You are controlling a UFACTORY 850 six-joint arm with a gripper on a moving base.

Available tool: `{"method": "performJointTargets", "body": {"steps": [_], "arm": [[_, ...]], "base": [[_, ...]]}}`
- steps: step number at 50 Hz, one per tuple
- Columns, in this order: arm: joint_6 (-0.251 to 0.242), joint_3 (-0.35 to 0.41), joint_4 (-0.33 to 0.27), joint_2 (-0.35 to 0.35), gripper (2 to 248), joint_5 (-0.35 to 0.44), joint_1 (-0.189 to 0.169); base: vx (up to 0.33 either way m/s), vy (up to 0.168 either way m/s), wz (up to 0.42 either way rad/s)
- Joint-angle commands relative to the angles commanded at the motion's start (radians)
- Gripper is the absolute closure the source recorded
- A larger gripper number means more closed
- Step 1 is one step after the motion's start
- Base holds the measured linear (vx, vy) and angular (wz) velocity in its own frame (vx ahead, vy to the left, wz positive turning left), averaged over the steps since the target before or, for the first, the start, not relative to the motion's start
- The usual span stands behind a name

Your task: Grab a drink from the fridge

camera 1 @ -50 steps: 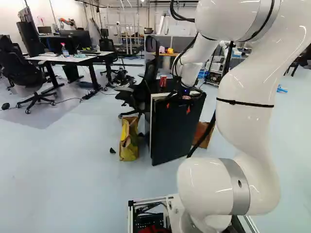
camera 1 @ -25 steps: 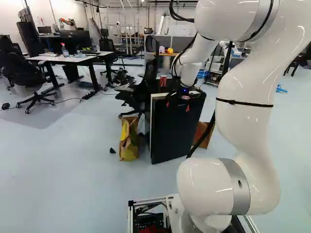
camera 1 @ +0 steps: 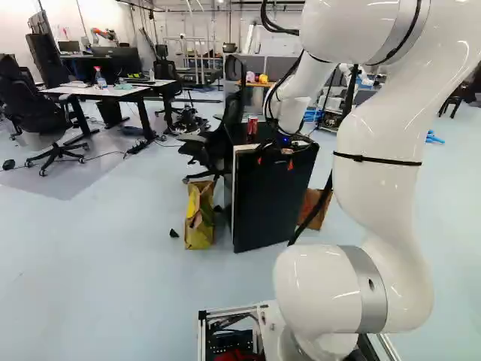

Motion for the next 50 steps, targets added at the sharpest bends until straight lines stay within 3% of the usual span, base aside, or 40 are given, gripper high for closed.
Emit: {"method": "performJointTargets", "body": {"steps": [50], "arm": [[0.0,-0.006,-0.138,-0.004,3,0.071,0.005]], "base": [[0.0,0.0,0.0]]}}
